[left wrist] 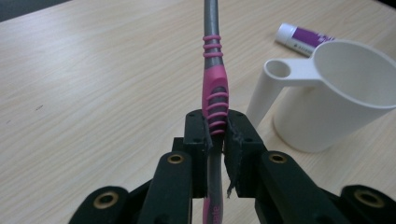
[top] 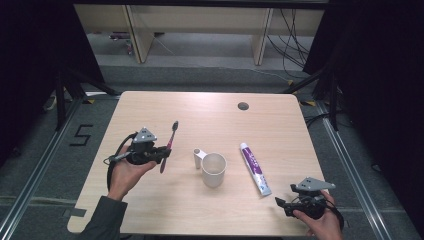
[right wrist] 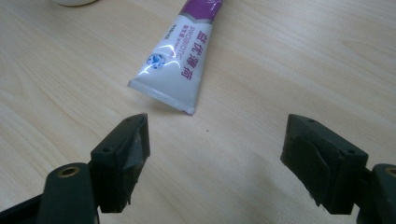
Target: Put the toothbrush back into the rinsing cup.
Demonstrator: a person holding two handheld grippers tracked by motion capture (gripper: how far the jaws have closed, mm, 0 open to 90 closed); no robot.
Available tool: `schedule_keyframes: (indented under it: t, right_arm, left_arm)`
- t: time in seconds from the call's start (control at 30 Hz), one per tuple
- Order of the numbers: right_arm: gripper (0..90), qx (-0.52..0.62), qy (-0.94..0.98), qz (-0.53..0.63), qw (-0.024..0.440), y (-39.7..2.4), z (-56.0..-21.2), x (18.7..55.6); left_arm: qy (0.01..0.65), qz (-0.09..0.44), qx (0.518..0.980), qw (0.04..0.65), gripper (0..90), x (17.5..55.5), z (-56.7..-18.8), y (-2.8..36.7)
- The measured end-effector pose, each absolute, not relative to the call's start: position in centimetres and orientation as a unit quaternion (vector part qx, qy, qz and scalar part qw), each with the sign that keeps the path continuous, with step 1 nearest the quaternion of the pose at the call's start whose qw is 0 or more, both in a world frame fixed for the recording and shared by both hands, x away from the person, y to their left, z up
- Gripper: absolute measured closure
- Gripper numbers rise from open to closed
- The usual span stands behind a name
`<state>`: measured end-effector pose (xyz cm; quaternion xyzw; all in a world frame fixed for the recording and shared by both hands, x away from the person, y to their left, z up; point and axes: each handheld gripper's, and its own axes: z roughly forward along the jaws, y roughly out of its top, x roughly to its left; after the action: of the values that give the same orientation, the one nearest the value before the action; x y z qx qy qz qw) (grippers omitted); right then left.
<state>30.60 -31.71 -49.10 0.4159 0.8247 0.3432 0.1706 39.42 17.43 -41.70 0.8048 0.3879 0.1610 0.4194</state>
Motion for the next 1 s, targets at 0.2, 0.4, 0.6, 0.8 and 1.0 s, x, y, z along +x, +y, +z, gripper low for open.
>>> schedule_keyframes:
  t: [0.2,0.4,0.6,0.8,1.0]
  right_arm:
    - [23.8,0.419,0.822,0.346,0.170,-31.70,-49.05,30.56]
    - [23.8,0.427,0.820,0.346,0.161,-31.56,-49.02,30.54]
    - [23.8,0.421,0.822,0.347,0.164,-31.66,-49.11,30.61]
    - [23.8,0.422,0.823,0.348,0.151,-31.59,-49.13,30.64]
    - [23.8,0.421,0.825,0.348,0.143,-31.61,-49.12,30.65]
  left_arm:
    - [0.392,0.183,0.778,0.456,79.3,38.71,-41.64,17.17]
    - [0.387,0.186,0.762,0.485,79.3,38.55,-41.68,16.94]
    - [0.385,0.189,0.750,0.503,79.4,38.47,-41.80,16.71]
    - [0.380,0.197,0.745,0.511,79.4,38.57,-41.90,16.69]
    - [0.377,0.197,0.736,0.526,79.4,38.69,-42.01,16.49]
